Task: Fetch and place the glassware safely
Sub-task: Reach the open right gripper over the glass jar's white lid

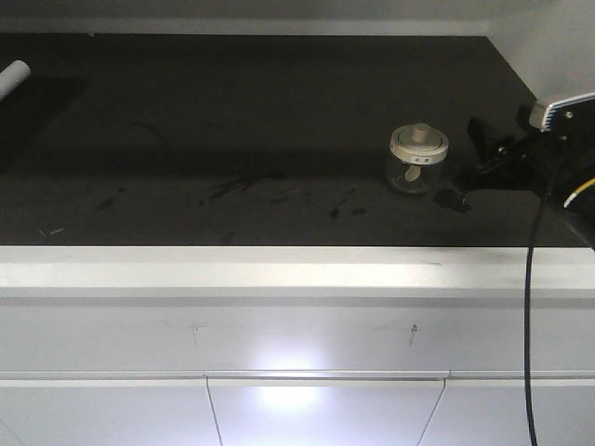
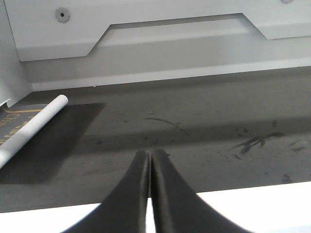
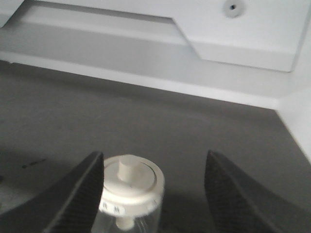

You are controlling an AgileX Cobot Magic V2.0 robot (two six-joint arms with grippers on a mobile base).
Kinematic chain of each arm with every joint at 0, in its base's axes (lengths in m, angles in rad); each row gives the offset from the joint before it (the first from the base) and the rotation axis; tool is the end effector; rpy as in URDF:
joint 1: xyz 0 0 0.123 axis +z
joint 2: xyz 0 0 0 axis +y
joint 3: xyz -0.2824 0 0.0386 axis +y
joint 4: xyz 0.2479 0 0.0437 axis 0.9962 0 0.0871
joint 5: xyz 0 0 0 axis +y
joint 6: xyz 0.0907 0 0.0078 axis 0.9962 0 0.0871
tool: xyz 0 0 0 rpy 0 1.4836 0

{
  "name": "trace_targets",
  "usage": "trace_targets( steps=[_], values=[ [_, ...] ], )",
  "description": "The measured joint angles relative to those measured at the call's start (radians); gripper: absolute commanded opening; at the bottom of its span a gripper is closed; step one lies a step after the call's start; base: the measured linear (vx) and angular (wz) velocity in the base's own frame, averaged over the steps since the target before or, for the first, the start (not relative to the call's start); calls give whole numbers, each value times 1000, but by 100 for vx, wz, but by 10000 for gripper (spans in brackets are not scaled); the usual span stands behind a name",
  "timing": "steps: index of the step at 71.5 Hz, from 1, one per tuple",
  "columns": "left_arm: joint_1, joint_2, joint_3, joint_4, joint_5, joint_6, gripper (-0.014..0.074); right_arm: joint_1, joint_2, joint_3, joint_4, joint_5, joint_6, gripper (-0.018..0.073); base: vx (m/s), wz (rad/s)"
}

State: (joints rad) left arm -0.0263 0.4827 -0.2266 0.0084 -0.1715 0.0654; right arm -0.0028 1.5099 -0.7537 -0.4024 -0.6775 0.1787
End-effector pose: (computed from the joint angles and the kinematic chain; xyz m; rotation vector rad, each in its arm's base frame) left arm 0.1097 -0.0030 0.2679 0.0795 1.5663 0.0361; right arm 0.3199 0.0214 0.2660 -0.3019 1.5736 0.0867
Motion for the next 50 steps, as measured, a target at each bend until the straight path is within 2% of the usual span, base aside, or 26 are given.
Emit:
trace_targets(
  steps=[17, 50],
  values=[
    [0, 0, 0, 0, 0, 0, -7, 0, 187, -196, -138, -19, 141, 440, 0, 0],
    [0, 0, 0, 0, 0, 0, -7, 0, 441, -460, -311, -37, 287, 440, 0, 0]
  ],
)
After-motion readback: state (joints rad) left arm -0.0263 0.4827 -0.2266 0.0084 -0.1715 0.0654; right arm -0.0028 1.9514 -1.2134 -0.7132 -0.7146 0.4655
